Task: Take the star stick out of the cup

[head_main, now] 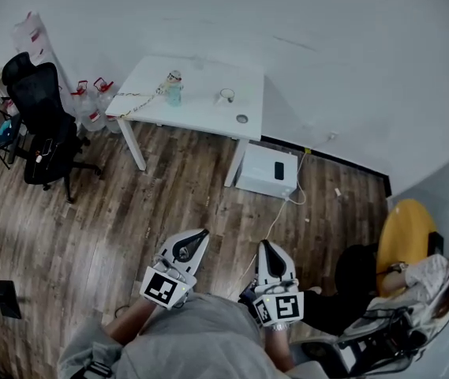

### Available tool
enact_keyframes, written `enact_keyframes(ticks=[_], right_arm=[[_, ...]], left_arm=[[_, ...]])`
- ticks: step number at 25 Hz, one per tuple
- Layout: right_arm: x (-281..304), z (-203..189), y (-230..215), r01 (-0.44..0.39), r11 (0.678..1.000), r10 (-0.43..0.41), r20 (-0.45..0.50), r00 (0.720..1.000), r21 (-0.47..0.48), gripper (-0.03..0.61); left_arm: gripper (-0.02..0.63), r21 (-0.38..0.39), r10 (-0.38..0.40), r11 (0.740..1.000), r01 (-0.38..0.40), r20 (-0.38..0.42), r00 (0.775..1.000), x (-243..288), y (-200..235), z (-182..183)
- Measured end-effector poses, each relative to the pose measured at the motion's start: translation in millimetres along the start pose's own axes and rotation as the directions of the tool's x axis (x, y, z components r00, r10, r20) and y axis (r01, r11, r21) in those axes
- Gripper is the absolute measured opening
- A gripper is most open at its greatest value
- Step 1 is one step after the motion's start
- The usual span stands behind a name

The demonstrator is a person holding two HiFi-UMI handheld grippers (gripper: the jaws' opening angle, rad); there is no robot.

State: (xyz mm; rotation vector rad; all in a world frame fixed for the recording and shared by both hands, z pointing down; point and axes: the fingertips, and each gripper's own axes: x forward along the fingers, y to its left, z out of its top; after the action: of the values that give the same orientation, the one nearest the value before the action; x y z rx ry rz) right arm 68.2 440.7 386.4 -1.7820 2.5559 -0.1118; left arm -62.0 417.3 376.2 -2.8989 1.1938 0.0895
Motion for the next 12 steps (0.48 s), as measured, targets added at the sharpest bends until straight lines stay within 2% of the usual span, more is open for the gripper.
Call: enact_keyframes(ticks=[8,12], right_arm=[[67,7,-13,0.040,0.999,-0.040,-0.012,0.999,-0.001,0.037],[103,12,-10,0.054,0.997,-0.055,-0.019,0.998,-0.054,0.037]], left_arm=[[0.032,-0.015,-0.038,0.999,0.038,0.020,0.999,49,56,6],[0.032,-0.017,-0.054,0.998,0.055,0.019,0.998,66,86,7]])
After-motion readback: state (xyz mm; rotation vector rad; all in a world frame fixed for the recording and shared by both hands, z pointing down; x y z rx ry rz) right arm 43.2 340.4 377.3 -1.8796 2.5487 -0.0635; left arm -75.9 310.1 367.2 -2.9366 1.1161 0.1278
